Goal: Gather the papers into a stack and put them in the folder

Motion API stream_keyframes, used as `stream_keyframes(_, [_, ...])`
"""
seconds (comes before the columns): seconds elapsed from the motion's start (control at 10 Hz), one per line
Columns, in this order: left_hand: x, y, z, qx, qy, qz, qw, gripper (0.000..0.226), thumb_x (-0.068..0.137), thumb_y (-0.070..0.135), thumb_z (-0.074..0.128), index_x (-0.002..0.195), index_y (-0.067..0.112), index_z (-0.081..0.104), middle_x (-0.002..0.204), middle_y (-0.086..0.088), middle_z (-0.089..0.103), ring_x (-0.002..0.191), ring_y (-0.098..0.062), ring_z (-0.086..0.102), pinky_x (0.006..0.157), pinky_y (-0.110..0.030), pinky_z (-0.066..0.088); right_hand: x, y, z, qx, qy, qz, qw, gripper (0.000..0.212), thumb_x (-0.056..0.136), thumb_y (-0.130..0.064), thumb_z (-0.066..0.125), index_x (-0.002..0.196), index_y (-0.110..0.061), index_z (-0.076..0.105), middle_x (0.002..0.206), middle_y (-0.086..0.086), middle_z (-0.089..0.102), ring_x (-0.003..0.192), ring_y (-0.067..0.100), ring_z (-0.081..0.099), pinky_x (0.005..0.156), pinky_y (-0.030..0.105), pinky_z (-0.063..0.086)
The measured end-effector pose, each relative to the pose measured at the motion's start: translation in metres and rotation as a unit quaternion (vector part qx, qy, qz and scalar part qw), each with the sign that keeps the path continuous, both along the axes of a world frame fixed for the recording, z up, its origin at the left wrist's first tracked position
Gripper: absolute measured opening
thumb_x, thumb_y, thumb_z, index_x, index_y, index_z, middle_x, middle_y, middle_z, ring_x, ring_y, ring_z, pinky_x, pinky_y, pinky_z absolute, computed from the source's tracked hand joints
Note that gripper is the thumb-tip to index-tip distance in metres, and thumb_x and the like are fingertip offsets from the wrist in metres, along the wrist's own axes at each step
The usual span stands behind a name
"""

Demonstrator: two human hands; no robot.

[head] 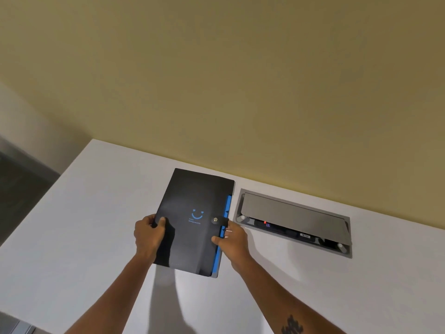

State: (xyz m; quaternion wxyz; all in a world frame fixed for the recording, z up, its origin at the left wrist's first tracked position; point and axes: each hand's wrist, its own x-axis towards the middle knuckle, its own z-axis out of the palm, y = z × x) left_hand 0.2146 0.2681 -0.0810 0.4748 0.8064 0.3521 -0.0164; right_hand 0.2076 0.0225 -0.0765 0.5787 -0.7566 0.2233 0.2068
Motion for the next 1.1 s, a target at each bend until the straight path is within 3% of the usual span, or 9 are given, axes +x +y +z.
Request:
stream_keyframes(0.1, [0.015, -0.003, -0.001, 0.031, 0.023, -0.029, 0.999, 0.043, 0.094, 0.038, 0.063, 0.127, 0.011, 0.067, 0.122, -0.011, 0.072, 0.111, -0.038, 0.066, 0.102, -0.058, 0.051, 0.005, -0.002, -0.001, -0.002, -0.009, -0.003, 1.0, 0.059, 0.084, -0.011, 0.086, 0.136, -0.021, 0.06, 0.117, -0.007, 0.062, 0.11, 0.019, 0.064, 0.095, 0.035, 0.061])
stream_keyframes(0.3, [0.028, -0.012, 0.0, 0.044, 0.036, -0.047, 0.997, 0.048, 0.096, 0.048, 0.056, 0.132, 0.015, 0.063, 0.128, -0.009, 0.07, 0.116, -0.037, 0.064, 0.106, -0.06, 0.046, 0.011, -0.01, -0.003, -0.021, -0.014, 0.016, 1.0, 0.07, 0.084, -0.016, 0.086, 0.146, -0.018, 0.053, 0.143, 0.003, 0.062, 0.134, 0.028, 0.06, 0.106, 0.043, 0.056])
stream_keyframes(0.5, [0.027, -0.013, 0.004, 0.032, 0.028, -0.061, 0.997, 0.052, 0.099, 0.055, 0.045, 0.133, 0.018, 0.06, 0.132, -0.008, 0.067, 0.119, -0.035, 0.062, 0.109, -0.06, 0.043, 0.007, -0.017, -0.002, -0.036, -0.013, 0.051, 0.998, 0.082, 0.088, -0.018, 0.083, 0.158, -0.019, 0.041, 0.158, 0.005, 0.051, 0.145, 0.03, 0.051, 0.111, 0.045, 0.052])
stream_keyframes(0.6, [0.014, -0.017, 0.01, 0.05, 0.011, -0.057, 0.997, 0.051, 0.099, 0.053, 0.045, 0.131, 0.017, 0.06, 0.13, -0.007, 0.068, 0.12, -0.033, 0.063, 0.108, -0.058, 0.045, -0.014, -0.027, -0.002, -0.036, -0.011, 0.048, 0.998, 0.082, 0.091, -0.017, 0.08, 0.161, -0.017, 0.036, 0.162, 0.005, 0.045, 0.147, 0.027, 0.049, 0.113, 0.041, 0.05])
stream_keyframes(0.7, [-0.015, -0.023, 0.01, 0.087, -0.018, -0.092, 0.992, 0.041, 0.096, 0.048, 0.048, 0.11, 0.012, 0.063, 0.106, -0.013, 0.071, 0.102, -0.038, 0.066, 0.092, -0.059, 0.053, -0.053, -0.045, -0.003, -0.027, -0.002, 0.052, 0.998, 0.075, 0.093, -0.014, 0.076, 0.159, -0.013, 0.04, 0.16, 0.005, 0.048, 0.143, 0.02, 0.052, 0.112, 0.03, 0.048])
stream_keyframes(0.8, [-0.052, -0.038, 0.006, 0.157, -0.019, -0.119, 0.98, 0.037, 0.096, 0.036, 0.058, 0.119, 0.007, 0.061, 0.118, -0.016, 0.067, 0.111, -0.038, 0.063, 0.091, -0.054, 0.053, -0.098, -0.073, -0.003, -0.049, -0.005, 0.081, 0.995, 0.067, 0.094, -0.014, 0.075, 0.155, -0.012, 0.047, 0.155, 0.002, 0.055, 0.136, 0.012, 0.057, 0.109, 0.02, 0.049])
stream_keyframes(0.9, [-0.091, -0.064, 0.011, 0.195, -0.033, -0.176, 0.964, 0.057, 0.09, 0.047, 0.052, 0.128, 0.006, 0.061, 0.128, -0.014, 0.065, 0.116, -0.035, 0.062, 0.093, -0.05, 0.052, -0.136, -0.11, 0.002, -0.066, 0.002, 0.112, 0.992, 0.063, 0.094, -0.018, 0.075, 0.152, -0.014, 0.05, 0.151, -0.004, 0.057, 0.133, 0.007, 0.058, 0.105, 0.013, 0.05])
stream_keyframes(1.0, [-0.117, -0.09, 0.017, 0.223, -0.016, -0.244, 0.944, 0.071, 0.088, 0.058, 0.039, 0.134, 0.008, 0.057, 0.135, -0.013, 0.062, 0.121, -0.035, 0.06, 0.1, -0.056, 0.047, -0.156, -0.156, 0.017, -0.119, 0.0, 0.122, 0.985, 0.06, 0.094, -0.026, 0.074, 0.15, -0.018, 0.053, 0.152, -0.007, 0.056, 0.141, 0.012, 0.054, 0.112, 0.02, 0.046])
stream_keyframes(1.1, [-0.123, -0.121, 0.02, 0.217, -0.004, -0.29, 0.932, 0.089, 0.087, 0.073, 0.028, 0.136, 0.005, 0.057, 0.139, -0.017, 0.06, 0.128, -0.04, 0.058, 0.109, -0.062, 0.04, -0.158, -0.202, 0.025, -0.207, -0.056, 0.119, 0.969, 0.064, 0.095, -0.041, 0.068, 0.154, -0.026, 0.048, 0.158, -0.011, 0.05, 0.146, 0.009, 0.047, 0.117, 0.015, 0.032])
